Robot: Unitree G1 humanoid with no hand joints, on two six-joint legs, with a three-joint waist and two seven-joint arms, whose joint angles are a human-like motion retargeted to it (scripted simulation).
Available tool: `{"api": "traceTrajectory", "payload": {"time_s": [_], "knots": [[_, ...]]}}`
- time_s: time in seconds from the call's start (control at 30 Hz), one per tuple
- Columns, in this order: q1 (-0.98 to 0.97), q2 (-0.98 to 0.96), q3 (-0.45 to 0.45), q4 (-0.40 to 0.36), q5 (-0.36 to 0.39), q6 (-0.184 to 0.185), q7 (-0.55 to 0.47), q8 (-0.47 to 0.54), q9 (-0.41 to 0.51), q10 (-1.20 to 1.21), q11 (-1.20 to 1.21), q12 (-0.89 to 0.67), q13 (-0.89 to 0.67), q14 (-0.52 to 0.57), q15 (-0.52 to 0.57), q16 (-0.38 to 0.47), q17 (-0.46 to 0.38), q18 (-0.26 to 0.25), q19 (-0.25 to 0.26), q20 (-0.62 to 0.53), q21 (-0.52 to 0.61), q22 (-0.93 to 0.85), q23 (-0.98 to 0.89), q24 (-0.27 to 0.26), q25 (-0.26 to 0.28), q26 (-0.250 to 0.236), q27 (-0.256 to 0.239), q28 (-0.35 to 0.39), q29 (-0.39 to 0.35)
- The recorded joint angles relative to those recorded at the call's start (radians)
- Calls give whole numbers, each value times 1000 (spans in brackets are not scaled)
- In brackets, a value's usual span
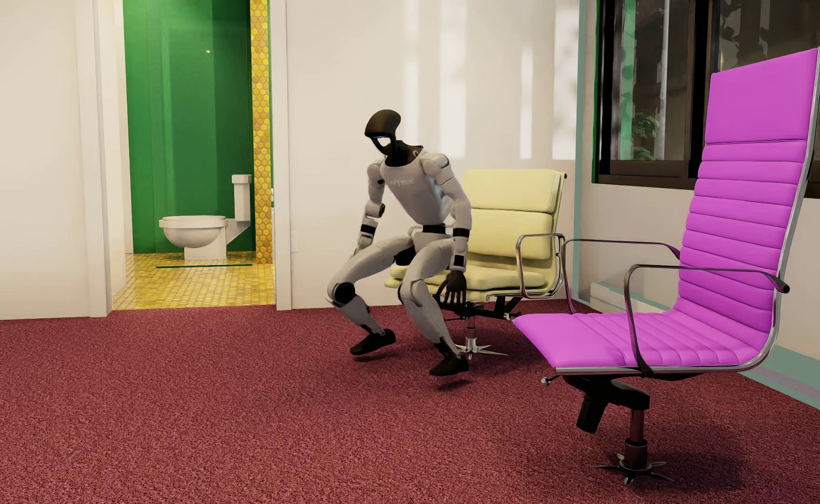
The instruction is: Sit on the light yellow chair
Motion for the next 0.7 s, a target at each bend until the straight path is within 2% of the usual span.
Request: {"api": "traceTrajectory", "payload": {"time_s": [0.03,0.07,0.1,0.13,0.17,0.2,0.23,0.27,0.3,0.33,0.37,0.4,0.43,0.47,0.5,0.53,0.57,0.6,0.63,0.7], "knots": [[22,17,-2,16,4,-2,8,-2,-3,11,12,29,2,-2,-6,-10,2,-13,-6,3,13,-16,5,-6,5,-14,-6,16,5],[47,38,-4,28,7,-5,14,-1,-11,19,20,49,9,-14,-1,-21,5,-13,-12,29,22,0,10,29,-14,-6,-6,-27,31],[69,57,-4,32,13,-4,18,1,-16,32,33,67,8,-18,-2,-35,7,-20,-19,36,36,8,30,47,-18,-2,-6,-48,25],[93,77,-5,39,15,-7,27,4,-24,42,44,82,4,-29,-12,-55,18,-21,-27,30,52,38,66,61,-14,-6,-20,-40,38],[127,101,-6,47,14,-11,29,3,-26,40,49,94,2,-46,-23,-75,34,-33,-38,26,70,71,107,60,-13,-4,-1,-24,27],[148,119,-6,58,14,-7,35,-3,-34,38,50,100,1,-55,-25,-99,46,-33,-37,20,96,108,137,56,11,18,3,-1,14],[163,125,-12,67,12,-9,38,-8,-44,34,51,102,-16,-62,-32,-116,68,-37,-42,26,115,142,190,32,20,-33,-5,7,25],[168,127,-12,72,11,-12,37,-7,-56,35,52,93,-21,-68,-36,-143,82,-40,-41,51,118,180,213,-37,31,-12,-3,26,34],[178,137,-8,83,15,-13,35,-14,-59,39,48,96,-21,-63,-37,-155,91,-74,-47,59,118,195,222,-60,37,1,-2,70,34],[193,144,-10,85,16,-16,40,-19,-63,35,46,98,-20,-70,-24,-151,104,-61,-45,64,118,202,232,-57,45,13,-8,83,35],[200,153,-9,84,20,-15,38,-21,-62,38,42,94,-19,-66,-20,-141,111,-61,-47,58,120,204,249,-56,33,15,22,81,12],[215,166,-12,83,24,-18,39,-21,-58,38,45,97,-16,-64,-22,-133,120,-62,-42,48,123,196,252,-52,41,3,21,84,7],[226,176,-14,81,30,-17,41,-20,-62,37,42,110,-10,-65,-24,-120,122,-55,-54,28,131,168,256,-14,42,7,20,88,10],[235,185,-18,77,38,-14,40,-16,-60,38,43,115,-5,-62,-24,-118,130,-54,-53,28,132,150,260,18,30,18,22,53,8],[241,189,-19,73,47,-10,39,-13,-57,36,44,109,-4,-61,-27,-124,131,-51,-55,28,126,156,268,34,26,16,5,59,14],[253,191,-20,68,54,-5,41,-12,-50,28,41,102,-6,-79,-23,-129,129,-9,-48,29,127,161,269,40,27,26,9,62,19],[250,188,-21,64,63,1,42,-10,-52,34,33,107,3,-69,12,-133,123,-16,-49,26,132,155,265,33,30,37,18,62,13],[255,192,-23,59,67,5,42,-9,-39,31,29,100,2,-78,15,-133,124,2,-41,27,127,164,266,34,31,31,11,61,15],[247,180,-20,58,69,8,40,-5,-36,37,29,98,3,-61,21,-134,117,-22,-28,25,114,162,263,33,37,20,-4,45,26],[239,170,-17,59,77,18,40,-9,-20,38,18,93,5,-61,40,-137,110,-22,-32,25,100,160,265,29,34,15,-1,44,24]]}}
